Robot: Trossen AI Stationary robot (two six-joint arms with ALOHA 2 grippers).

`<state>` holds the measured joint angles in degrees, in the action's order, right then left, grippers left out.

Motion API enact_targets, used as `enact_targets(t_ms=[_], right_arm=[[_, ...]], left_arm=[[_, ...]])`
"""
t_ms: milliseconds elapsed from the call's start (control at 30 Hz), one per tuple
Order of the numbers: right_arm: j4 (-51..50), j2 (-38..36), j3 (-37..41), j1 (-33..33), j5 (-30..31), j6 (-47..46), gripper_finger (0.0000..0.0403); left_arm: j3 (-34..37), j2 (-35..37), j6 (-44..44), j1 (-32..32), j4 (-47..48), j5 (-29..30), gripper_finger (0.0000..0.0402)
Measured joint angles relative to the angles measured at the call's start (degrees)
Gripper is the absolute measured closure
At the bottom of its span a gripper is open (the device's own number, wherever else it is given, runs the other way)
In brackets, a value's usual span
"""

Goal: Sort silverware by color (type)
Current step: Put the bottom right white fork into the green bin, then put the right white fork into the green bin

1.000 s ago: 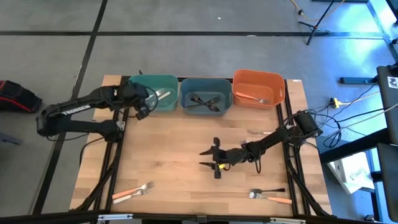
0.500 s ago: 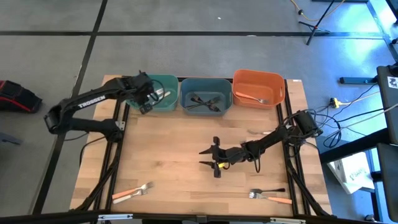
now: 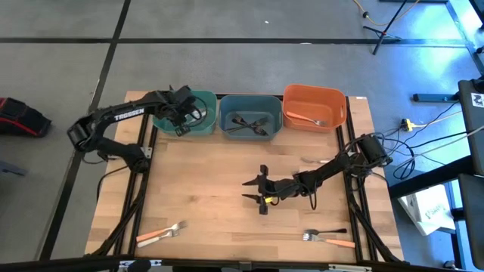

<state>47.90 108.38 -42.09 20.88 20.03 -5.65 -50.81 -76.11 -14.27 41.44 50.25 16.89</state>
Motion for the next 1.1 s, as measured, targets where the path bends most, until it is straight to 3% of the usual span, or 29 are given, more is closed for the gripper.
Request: enact_targets(t_ms=[300,433,567,767,933,1100], right_arm=[[-0.02,-0.02,0.0,0.0,-0.04,0.0,0.0226],[-0.02,-0.02,0.0,0.0,-0.04,0.0,0.0226],[-0.11,-0.2,0.0,0.02,2.08,0.11,0.0226],[-2.25,-1.51,0.07,0.02,3.5,1.27,0.0226],[-15.08,-8.32,0.07,0.13,6.5,-0.27,0.0226],[-31.4,-17.5,0.04,0.11,9.06,-5.0,0.0226]], left_arm=[[-0.02,-5.2,0.42,-0.03,-0.48,0.44,0.0285],[-3.61,-4.58,1.81,-0.65,5.75,0.57,0.0272],[-6.23,1.08,3.43,-2.88,5.91,-0.97,0.0273],[-4.57,14.4,5.43,-9.98,-0.74,-10.6,0.0286],[0.36,24.33,9.81,-18.16,-8.84,-18.5,0.0296],[7.79,30.85,14.11,-26.69,-18.63,-20.96,0.0301]])
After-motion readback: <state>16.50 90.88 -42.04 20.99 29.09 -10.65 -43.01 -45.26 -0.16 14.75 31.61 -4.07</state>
